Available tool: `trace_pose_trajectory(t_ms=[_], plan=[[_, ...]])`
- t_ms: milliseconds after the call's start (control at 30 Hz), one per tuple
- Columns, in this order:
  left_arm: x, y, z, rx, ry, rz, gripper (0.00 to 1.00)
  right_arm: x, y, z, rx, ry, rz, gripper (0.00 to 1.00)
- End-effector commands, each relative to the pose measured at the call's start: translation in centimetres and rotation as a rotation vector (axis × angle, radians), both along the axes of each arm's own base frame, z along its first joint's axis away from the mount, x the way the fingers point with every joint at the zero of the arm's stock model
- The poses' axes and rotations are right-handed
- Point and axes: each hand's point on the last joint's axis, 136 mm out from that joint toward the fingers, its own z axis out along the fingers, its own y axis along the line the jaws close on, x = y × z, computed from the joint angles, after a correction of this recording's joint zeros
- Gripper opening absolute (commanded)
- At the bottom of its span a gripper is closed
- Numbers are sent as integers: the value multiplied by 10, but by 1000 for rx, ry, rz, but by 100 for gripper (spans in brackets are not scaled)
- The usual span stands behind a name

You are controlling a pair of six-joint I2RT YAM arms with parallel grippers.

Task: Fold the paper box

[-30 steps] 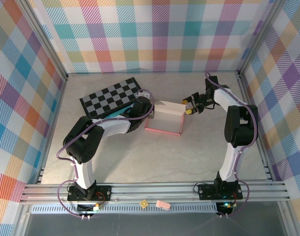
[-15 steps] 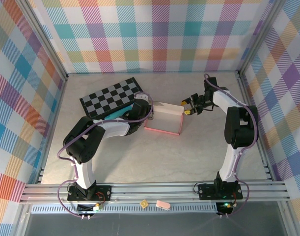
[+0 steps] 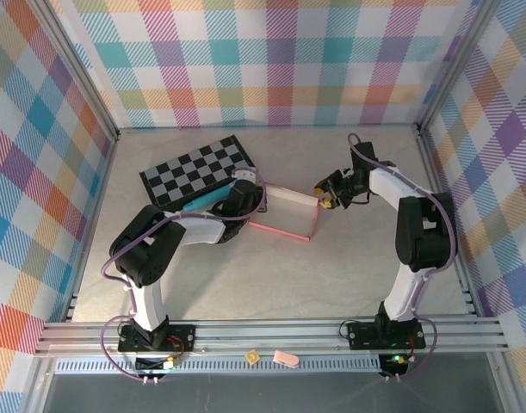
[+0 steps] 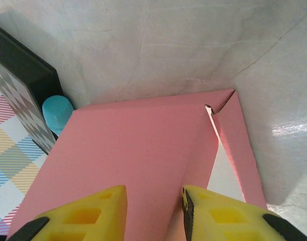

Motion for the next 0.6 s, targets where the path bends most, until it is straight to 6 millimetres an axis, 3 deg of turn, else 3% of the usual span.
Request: trace_pose_trajectory(t_ms=[0, 400, 567], plan=[[-28, -12, -26, 1, 108, -87, 0, -2, 8, 5, -5, -74, 46, 35], [-43, -5, -48, -12, 175, -76, 0, -21, 11, -15, -75, -94, 93, 32], [-48, -2, -43, -14, 179, -75, 3, -22, 10, -10, -104, -131, 102, 32]])
